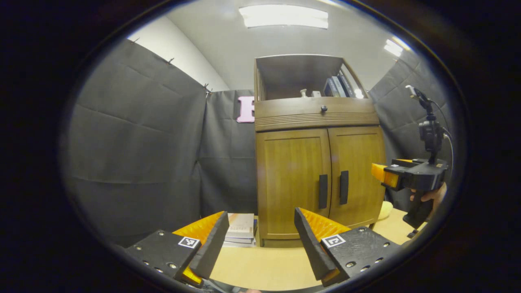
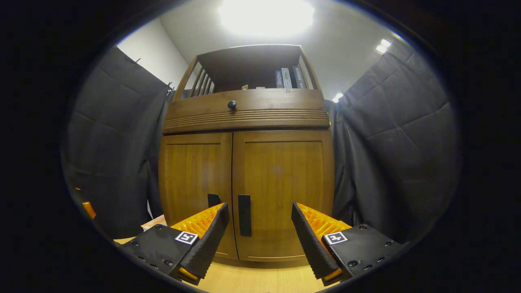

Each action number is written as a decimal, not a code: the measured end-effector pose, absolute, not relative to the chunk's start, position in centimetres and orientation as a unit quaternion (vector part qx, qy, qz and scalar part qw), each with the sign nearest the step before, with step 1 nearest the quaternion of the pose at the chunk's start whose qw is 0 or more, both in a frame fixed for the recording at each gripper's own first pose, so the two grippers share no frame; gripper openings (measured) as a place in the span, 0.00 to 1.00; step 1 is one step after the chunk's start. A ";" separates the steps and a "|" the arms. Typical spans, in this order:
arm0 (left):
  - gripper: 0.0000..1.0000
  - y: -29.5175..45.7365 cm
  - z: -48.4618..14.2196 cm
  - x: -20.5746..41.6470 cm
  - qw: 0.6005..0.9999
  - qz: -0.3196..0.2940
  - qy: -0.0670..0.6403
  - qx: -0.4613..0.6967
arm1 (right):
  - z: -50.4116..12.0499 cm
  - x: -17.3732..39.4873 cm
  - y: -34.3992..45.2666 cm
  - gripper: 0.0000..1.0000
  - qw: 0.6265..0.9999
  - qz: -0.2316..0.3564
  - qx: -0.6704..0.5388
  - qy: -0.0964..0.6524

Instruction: Open the right door of the double-door shoe cabinet with the right hand, and open the left door with the left hand.

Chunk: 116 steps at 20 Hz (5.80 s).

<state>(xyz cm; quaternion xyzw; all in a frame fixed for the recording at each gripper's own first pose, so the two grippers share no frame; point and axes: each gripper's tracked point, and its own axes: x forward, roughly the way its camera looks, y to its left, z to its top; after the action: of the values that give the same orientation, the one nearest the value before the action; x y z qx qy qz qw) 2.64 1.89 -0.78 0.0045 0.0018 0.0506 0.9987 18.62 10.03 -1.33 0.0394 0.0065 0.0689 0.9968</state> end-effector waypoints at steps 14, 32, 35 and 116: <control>0.94 4.3 -1.5 5.0 0.994 0.109 0.019 0.017 | -7.6 29.8 15.1 0.95 0.992 0.097 0.043 0.071; 0.94 4.9 -1.2 4.8 0.990 0.134 0.025 0.032 | -11.4 32.9 16.5 0.23 0.985 0.099 0.039 0.134; 0.94 4.7 -0.6 4.8 0.991 0.129 0.014 0.036 | -10.8 31.6 16.2 0.19 0.985 0.104 0.045 0.133; 0.94 -5.9 -0.8 6.8 0.996 -0.086 0.019 -0.006 | -4.4 9.3 -15.8 0.69 0.993 -0.052 0.049 0.089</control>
<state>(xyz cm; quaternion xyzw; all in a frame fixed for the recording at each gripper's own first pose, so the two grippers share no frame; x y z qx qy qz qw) 6.81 -5.95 -0.84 -0.0059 0.0189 -0.0856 0.9961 9.28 -15.77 -4.37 0.0488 0.0895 -0.0524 0.9934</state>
